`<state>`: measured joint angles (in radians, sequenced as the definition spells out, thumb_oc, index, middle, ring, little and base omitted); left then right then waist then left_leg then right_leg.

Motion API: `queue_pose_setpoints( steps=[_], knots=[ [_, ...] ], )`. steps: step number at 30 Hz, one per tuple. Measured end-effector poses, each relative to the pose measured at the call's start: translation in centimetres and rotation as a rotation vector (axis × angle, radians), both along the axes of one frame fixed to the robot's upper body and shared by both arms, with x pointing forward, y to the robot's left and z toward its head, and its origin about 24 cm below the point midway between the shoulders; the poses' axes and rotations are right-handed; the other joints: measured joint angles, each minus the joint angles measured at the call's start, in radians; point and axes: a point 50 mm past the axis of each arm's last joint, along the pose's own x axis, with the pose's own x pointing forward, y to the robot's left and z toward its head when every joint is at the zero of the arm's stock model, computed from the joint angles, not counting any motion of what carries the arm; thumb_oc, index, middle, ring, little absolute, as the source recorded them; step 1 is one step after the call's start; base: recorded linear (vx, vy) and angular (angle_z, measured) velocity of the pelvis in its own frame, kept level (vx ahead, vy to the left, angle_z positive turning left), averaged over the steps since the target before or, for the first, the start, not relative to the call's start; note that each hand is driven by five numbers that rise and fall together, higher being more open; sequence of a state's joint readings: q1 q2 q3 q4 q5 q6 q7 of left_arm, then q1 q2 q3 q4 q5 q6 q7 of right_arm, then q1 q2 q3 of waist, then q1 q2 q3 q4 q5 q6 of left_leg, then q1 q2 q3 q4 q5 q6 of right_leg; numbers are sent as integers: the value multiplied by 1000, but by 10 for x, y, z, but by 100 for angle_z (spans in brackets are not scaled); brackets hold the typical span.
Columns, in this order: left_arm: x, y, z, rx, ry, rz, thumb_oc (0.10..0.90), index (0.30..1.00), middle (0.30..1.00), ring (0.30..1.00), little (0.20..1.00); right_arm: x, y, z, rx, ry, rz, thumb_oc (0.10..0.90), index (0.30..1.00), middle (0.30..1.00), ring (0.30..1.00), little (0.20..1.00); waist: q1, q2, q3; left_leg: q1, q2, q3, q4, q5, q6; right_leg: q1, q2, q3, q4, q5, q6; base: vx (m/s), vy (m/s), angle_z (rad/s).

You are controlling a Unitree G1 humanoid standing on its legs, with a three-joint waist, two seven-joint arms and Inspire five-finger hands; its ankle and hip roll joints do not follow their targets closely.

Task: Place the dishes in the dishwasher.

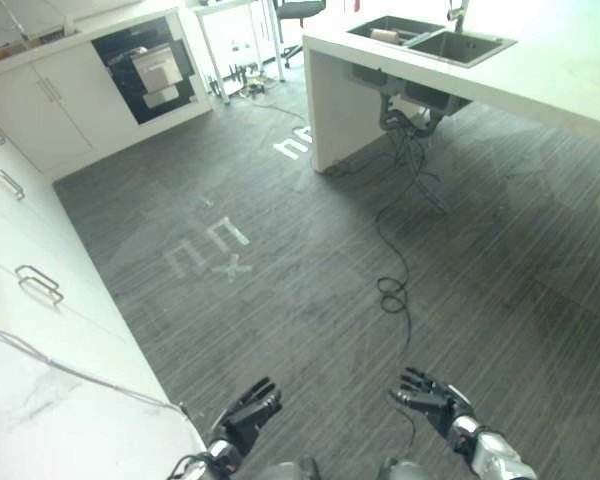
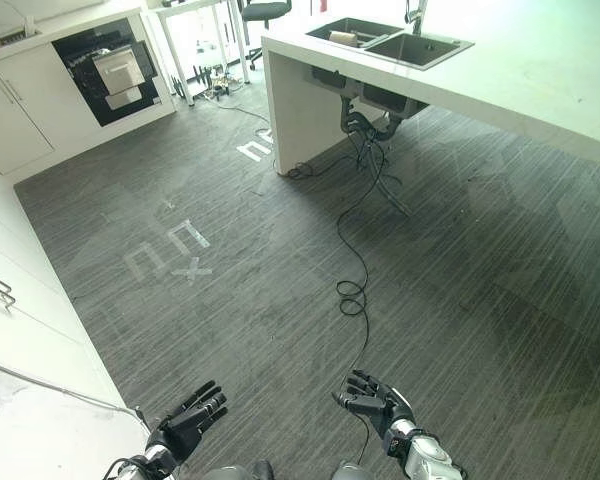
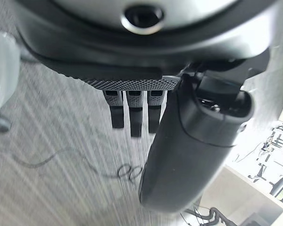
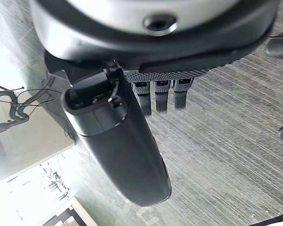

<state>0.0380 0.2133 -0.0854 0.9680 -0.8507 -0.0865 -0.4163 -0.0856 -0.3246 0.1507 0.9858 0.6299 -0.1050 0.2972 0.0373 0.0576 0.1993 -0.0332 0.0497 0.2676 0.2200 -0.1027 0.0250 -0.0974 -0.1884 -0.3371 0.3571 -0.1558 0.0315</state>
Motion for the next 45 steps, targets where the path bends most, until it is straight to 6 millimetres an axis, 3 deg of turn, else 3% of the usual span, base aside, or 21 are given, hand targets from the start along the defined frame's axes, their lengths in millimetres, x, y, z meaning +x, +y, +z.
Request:
queue_pose_setpoints(
  steps=[8, 17, 19, 20, 21, 22, 24, 26, 29, 30, 31, 32, 33, 34, 35, 36, 37, 39, 42, 44, 45],
  knots=[
    [-3, -3, -2, 21, 25, -55, 800, 900, 900, 900, 900, 0, -1, 0, -1, 0, -2, 800, 900, 900, 900, 900, -5, 2, 0, 0, 1, -9, -4, 1, -3, -2, 2, -2, 18, -12, -8, 24, -41, 3],
    [-1, -1, -4, 205, 89, -108, 800, 900, 900, 900, 900, 5, 2, 5, -18, -30, 44, 800, 900, 900, 900, 900, -27, 2, 0, -18, 16, -22, -13, 25, -48, -53, 12, 0, 85, -69, -33, 70, -77, 1],
    [9, 2, 1, 242, 48, -84, 800, 900, 900, 900, 900, 10, -1, 9, -39, -43, 59, 800, 900, 900, 900, 900, -10, -16, 13, -15, -1, -2, -17, 76, -68, -85, -8, 29, 135, -103, -48, 143, 12, -16],
    [18, 3, 5, 252, 14, -80, 800, 900, 900, 900, 900, 11, -3, 10, -51, -43, 54, 800, 900, 900, 900, 900, -6, -34, 38, -74, 3, -31, 90, 120, -118, -76, -8, 44, 129, -112, -76, 327, 225, 14],
    [27, 1, 12, 252, -35, -85, 800, 900, 900, 900, 900, 11, -4, 10, -63, -40, 56, 800, 900, 900, 900, 900, -3, -58, 77, -159, 14, -41, 175, 98, -123, -50, 0, 52, 95, -94, -57, 495, 425, 20],
    [24, 1, 11, 247, -34, -89, 800, 900, 900, 900, 900, 12, -5, 11, -68, -48, 55, 800, 900, 900, 900, 900, -3, -51, 83, -188, 24, -38, 154, 98, -121, -42, 15, 51, 77, -91, -52, 453, 420, 1],
    [12, -2, 4, 231, 4, -75, 800, 900, 900, 900, 900, 14, -7, 14, -106, -80, 74, 800, 900, 900, 900, 900, -6, 10, 104, -212, 108, -48, 60, 79, -125, 10, 102, 38, 22, -89, -34, 271, 385, -37],
    [8, -1, 1, 240, 32, -76, 800, 900, 900, 900, 900, 14, -6, 15, -121, -92, 75, 800, 900, 900, 900, 900, -2, 13, 114, -229, 122, -35, 21, 97, -93, 34, 124, 24, 16, -95, -59, 273, 540, -38],
    [18, -8, 3, 241, 16, -102, 800, 900, 900, 900, 900, 14, -14, 15, -138, -91, 27, 800, 900, 900, 900, 900, -2, 6, 110, -181, 24, -84, 29, 84, -33, 97, 141, 58, -41, -85, -66, 353, 339, -15],
    [25, -10, 5, 239, -1, -107, 800, 900, 900, 900, 900, 12, -15, 14, -139, -81, 8, 800, 900, 900, 900, 900, -1, 5, 109, -164, -7, -80, 36, 76, -1, 136, 141, 54, -65, -84, -58, 224, 347, 4],
    [32, -11, 8, 243, -16, -113, 800, 900, 900, 900, 900, 10, -15, 13, -139, -82, 5, 800, 900, 900, 900, 900, -4, 8, 109, -134, -37, -79, 22, 89, 70, 155, 130, 36, -25, -70, -24, 251, 395, 6],
    [37, -9, 9, 256, -19, -118, 800, 900, 900, 900, 900, 7, -11, 11, -124, -80, -7, 800, 900, 900, 900, 900, -6, -5, 108, -103, -55, -64, 37, 69, 85, 114, 99, 36, 120, -71, -4, 209, 350, 5],
    [40, -9, 11, 272, -24, -130, 800, 900, 900, 900, 900, 11, -8, 14, -111, -113, -7, 800, 900, 900, 900, 900, -13, -7, 106, -96, -64, -53, 78, 28, 117, 9, 31, 41, 378, -30, 26, 204, 256, 12],
    [44, -8, 13, 302, -31, -156, 800, 900, 900, 900, 900, 9, -4, 14, -103, -127, -4, 800, 900, 900, 900, 900, -24, -22, 98, -68, -90, -46, 90, -16, 125, -105, -66, 51, 624, 66, 14, 170, 178, 8],
    [45, -5, 15, 319, -39, -170, 800, 900, 900, 900, 900, 9, 3, 13, -89, -130, 21, 800, 900, 900, 900, 900, -37, -20, 82, -46, -107, -38, 91, -52, 146, -187, -102, 56, 721, 67, 20, 173, 104, -21],
    [46, -4, 16, 324, -46, -165, 800, 900, 900, 900, 900, 10, 8, 13, -83, -137, 51, 800, 900, 900, 900, 900, -36, -5, 76, -35, -108, -21, 92, -62, 154, -240, -100, 50, 720, 61, 18, 200, 21, -35],
    [48, -3, 17, 331, -53, -155, 800, 900, 900, 900, 900, 12, 11, 15, -74, -149, 60, 800, 900, 900, 900, 900, -39, 11, 82, -26, -105, -27, 87, -75, 146, -267, -76, 27, 658, 36, 24, 200, -35, -27],
    [49, 0, 20, 334, -64, -136, 800, 900, 900, 900, 900, 14, 15, 15, -58, -153, 66, 800, 900, 900, 900, 900, -67, 32, 87, -10, -100, -53, 50, -74, 140, -261, 14, -19, 338, 13, 7, 297, -74, 23],
    [48, 4, 20, 339, -62, -124, 800, 900, 900, 900, 900, 14, 11, 15, -66, -149, 60, 800, 900, 900, 900, 900, -78, -4, 94, 49, -152, -54, -3, -88, 107, -262, 69, -66, -87, 62, 16, 412, -124, 17],
    [46, 4, 18, 335, -56, -121, 800, 900, 900, 900, 900, 16, 4, 19, -79, -163, 48, 800, 900, 900, 900, 900, -83, -32, 100, 69, -205, -64, 1, -127, 69, -347, 26, -58, -78, 122, 37, 475, -127, 11],
    [43, 3, 17, 333, -46, -123, 800, 900, 900, 900, 900, 17, 1, 20, -78, -168, 33, 800, 900, 900, 900, 900, -90, -38, 102, 83, -229, -82, -1, -140, 84, -385, -2, -54, -58, 141, 28, 421, -115, 28]
  ],
)
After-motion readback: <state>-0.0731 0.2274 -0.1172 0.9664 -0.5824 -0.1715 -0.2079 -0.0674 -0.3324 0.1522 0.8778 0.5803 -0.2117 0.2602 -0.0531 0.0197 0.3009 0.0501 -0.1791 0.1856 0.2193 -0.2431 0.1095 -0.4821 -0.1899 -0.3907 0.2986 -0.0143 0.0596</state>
